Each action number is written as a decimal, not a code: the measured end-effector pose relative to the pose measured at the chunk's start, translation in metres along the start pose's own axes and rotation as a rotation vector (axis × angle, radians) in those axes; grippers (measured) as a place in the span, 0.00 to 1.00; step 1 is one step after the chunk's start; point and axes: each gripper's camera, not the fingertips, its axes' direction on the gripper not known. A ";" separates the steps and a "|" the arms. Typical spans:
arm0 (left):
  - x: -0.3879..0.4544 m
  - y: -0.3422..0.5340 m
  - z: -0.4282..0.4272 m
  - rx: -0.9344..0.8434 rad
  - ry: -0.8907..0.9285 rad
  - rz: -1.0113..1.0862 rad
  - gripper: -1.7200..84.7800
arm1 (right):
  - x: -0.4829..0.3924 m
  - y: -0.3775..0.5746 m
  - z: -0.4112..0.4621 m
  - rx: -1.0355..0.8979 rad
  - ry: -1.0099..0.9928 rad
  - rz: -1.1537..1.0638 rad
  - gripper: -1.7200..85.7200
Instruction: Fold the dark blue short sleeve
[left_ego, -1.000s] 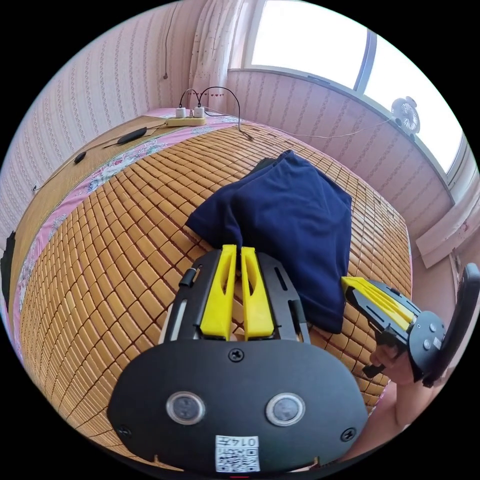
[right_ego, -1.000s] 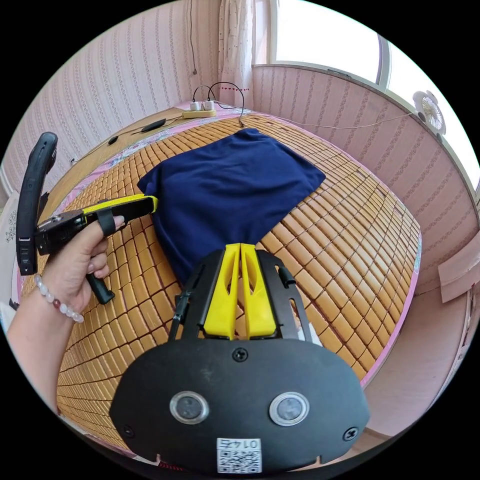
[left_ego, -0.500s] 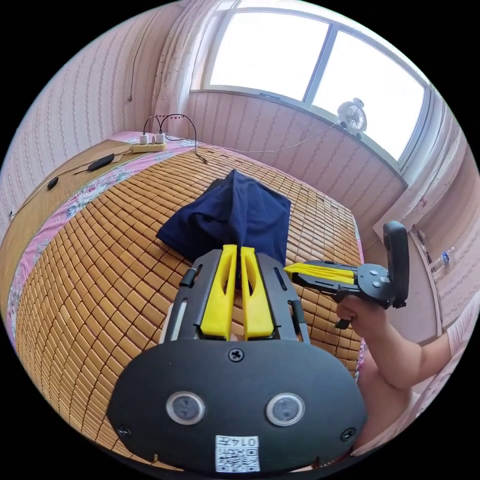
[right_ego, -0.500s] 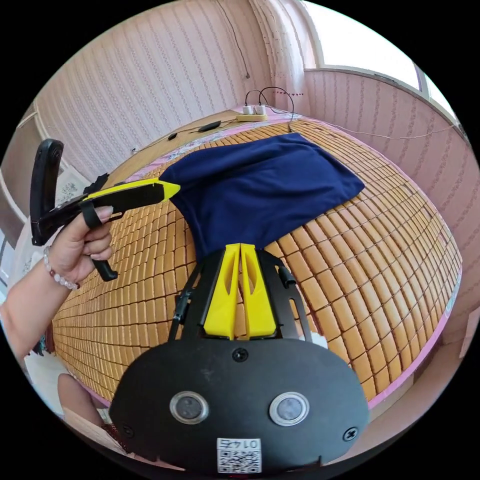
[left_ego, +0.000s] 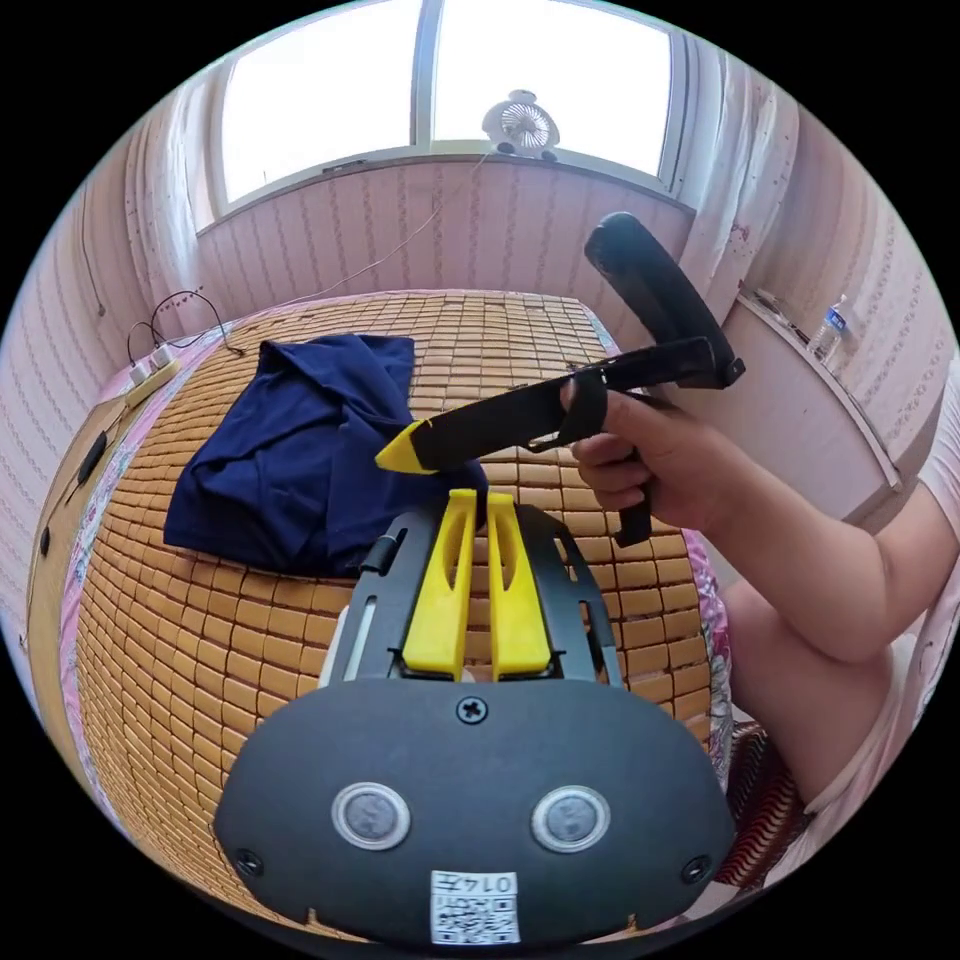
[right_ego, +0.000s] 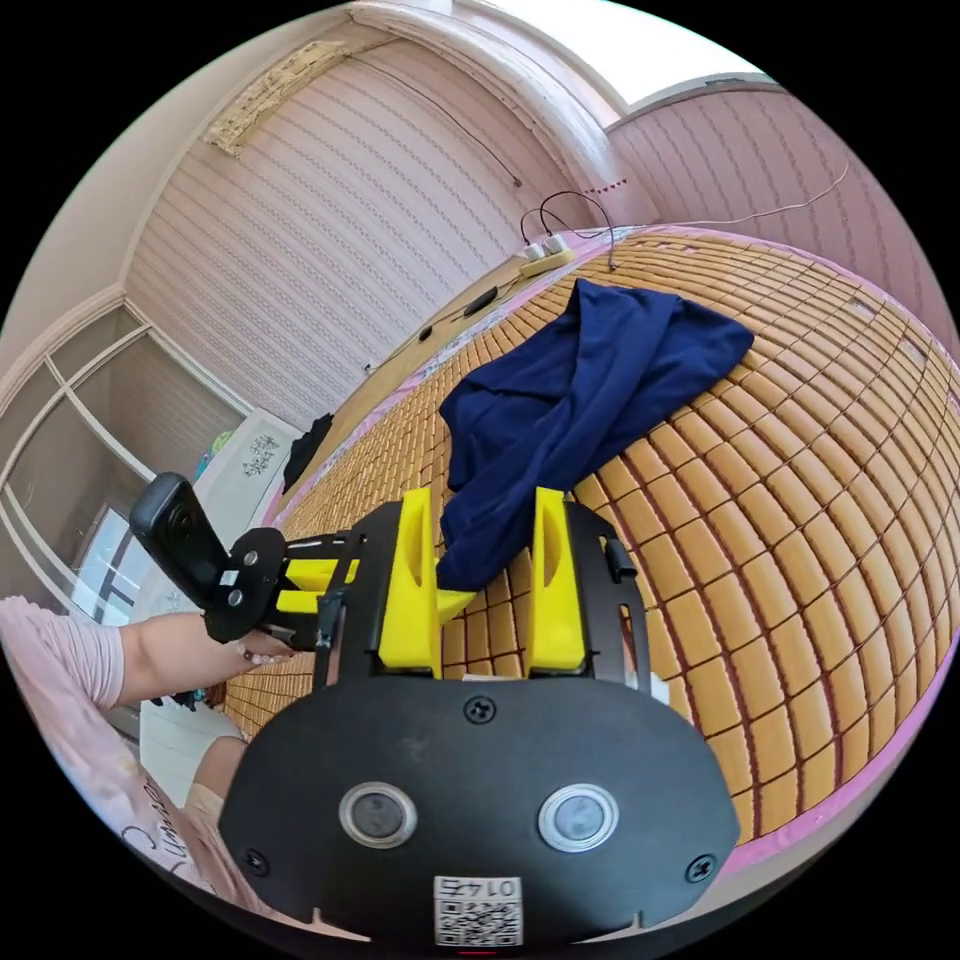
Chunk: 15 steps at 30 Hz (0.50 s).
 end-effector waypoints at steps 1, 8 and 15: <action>0.002 0.001 -0.002 -0.013 -0.017 0.005 0.02 | 0.002 0.000 0.002 -0.021 0.050 0.004 0.09; -0.050 0.020 -0.051 0.027 -0.265 -0.231 0.06 | -0.026 0.000 0.021 -0.120 0.381 -0.163 0.03; -0.146 0.015 -0.055 -0.109 -0.421 -0.499 0.14 | -0.051 0.004 0.062 -0.198 0.528 -0.250 0.02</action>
